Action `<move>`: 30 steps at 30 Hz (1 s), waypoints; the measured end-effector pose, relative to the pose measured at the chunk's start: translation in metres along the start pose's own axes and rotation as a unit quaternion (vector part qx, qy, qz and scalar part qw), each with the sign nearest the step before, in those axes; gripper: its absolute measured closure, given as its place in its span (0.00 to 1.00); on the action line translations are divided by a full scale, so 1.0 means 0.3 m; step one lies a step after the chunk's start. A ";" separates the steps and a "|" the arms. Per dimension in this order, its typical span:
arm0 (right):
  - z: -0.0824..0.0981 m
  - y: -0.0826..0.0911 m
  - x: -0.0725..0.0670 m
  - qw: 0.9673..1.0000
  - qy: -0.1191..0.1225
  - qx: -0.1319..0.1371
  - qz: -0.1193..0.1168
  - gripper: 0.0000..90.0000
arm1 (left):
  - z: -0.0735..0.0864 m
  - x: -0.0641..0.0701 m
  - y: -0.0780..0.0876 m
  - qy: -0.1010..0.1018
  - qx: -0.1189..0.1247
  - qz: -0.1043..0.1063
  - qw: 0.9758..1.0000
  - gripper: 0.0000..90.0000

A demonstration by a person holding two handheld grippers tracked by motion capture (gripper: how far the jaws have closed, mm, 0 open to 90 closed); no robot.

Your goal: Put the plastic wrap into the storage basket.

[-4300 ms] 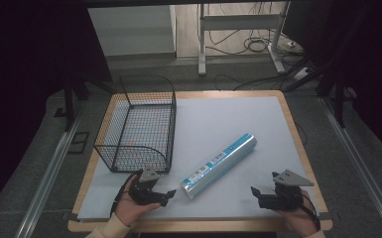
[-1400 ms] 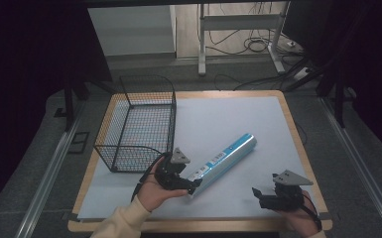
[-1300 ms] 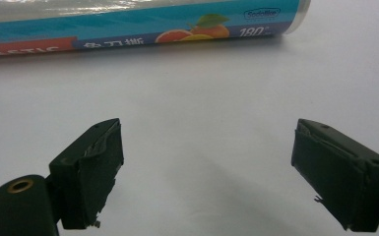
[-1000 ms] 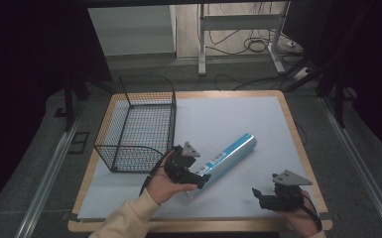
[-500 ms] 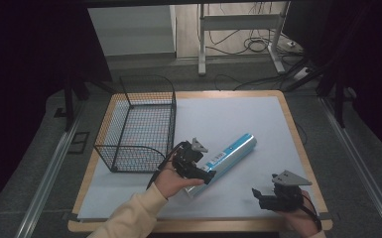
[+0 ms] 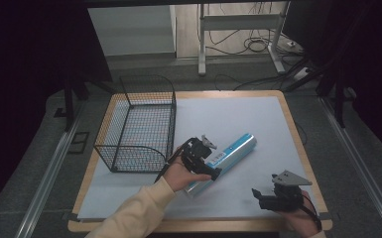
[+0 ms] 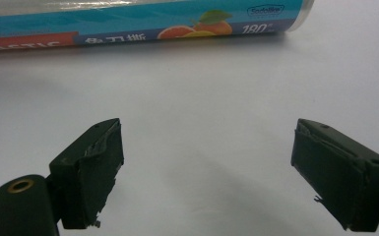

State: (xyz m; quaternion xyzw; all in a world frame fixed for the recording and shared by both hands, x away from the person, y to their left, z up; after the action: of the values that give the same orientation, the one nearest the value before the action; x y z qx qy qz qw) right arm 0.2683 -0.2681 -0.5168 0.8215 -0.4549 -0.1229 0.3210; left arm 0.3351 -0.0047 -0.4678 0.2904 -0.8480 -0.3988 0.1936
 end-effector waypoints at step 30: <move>0.003 -0.001 0.004 1.000 -0.002 -0.006 0.002 0.14 | -0.104 0.005 -0.156 -0.017 -0.076 0.004 0.997 0.15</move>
State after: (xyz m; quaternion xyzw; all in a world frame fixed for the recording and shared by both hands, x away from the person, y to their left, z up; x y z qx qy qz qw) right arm 0.2688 -0.2695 -0.5175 0.8186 -0.4560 -0.1268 0.3253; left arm 0.3673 -0.0472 -0.4856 0.2648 -0.8197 -0.4661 0.2016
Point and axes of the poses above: each handheld gripper's, and its own axes: y roughly backward along the jaws, z roughly out of its underside, x roughly to its right, the point moved 2 cm from there along -y, roughly forward along the jaws, and after that the axes turned 2 degrees about z, right-handed, at the moved point
